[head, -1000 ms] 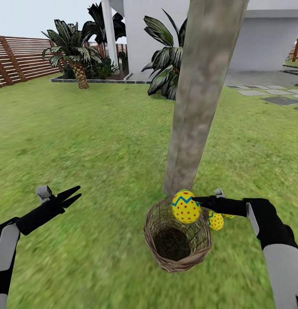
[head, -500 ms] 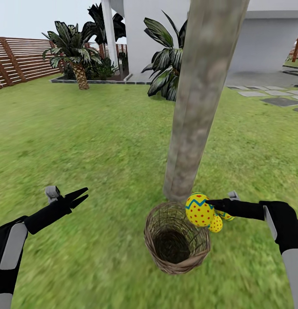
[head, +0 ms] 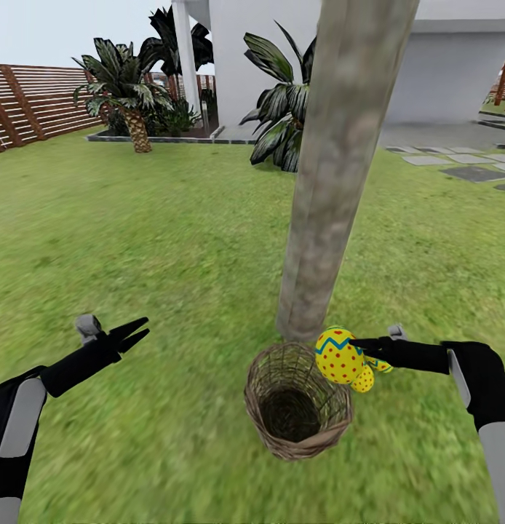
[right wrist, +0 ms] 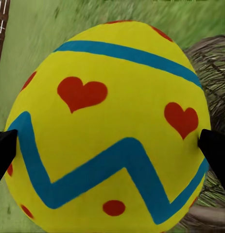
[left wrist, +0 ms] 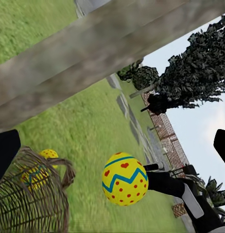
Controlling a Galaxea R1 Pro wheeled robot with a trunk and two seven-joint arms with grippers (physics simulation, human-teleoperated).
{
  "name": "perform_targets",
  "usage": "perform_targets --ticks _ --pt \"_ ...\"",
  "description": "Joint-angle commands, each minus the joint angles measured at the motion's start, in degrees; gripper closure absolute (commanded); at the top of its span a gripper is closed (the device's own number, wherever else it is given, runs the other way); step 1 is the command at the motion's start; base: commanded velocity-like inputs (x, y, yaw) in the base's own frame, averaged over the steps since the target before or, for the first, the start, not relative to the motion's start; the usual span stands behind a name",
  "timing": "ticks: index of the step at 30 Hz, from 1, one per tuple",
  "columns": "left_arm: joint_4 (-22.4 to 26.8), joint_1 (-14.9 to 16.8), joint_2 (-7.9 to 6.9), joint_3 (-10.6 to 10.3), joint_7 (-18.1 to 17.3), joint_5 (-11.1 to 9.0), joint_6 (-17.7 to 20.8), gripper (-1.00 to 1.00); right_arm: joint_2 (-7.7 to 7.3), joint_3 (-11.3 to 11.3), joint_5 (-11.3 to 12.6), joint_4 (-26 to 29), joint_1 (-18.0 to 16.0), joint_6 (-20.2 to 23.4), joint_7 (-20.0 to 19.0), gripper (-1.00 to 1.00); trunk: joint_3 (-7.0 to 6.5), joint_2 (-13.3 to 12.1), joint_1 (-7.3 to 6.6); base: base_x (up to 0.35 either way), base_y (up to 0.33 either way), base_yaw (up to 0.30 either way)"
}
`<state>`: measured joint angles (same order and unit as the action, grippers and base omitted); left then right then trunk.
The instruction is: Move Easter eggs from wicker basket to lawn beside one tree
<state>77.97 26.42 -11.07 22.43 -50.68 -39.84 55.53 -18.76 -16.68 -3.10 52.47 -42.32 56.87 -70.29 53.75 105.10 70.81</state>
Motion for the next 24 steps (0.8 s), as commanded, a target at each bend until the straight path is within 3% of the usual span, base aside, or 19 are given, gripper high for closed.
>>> perform_targets --ticks 1,7,24 --pt "-0.01 0.04 0.01 0.12 -0.42 -0.06 0.08 -1.0 0.03 -1.06 -0.37 0.03 -0.05 0.42 -0.38 1.0 0.04 0.02 -0.01 -0.011 0.0 0.0" --pt "0.14 0.04 2.28 -0.17 -0.73 0.01 -0.04 -1.0 0.05 -1.85 -0.5 0.08 -0.05 0.34 -0.37 1.0 0.04 0.02 -0.01 -0.001 -0.076 0.0" --pt "0.72 0.04 2.37 -0.19 -1.92 0.02 -0.07 -1.0 0.12 -2.0 -1.2 0.65 -0.04 0.0 1.59 1.0 0.04 0.02 -0.01 0.0 -0.312 0.0"
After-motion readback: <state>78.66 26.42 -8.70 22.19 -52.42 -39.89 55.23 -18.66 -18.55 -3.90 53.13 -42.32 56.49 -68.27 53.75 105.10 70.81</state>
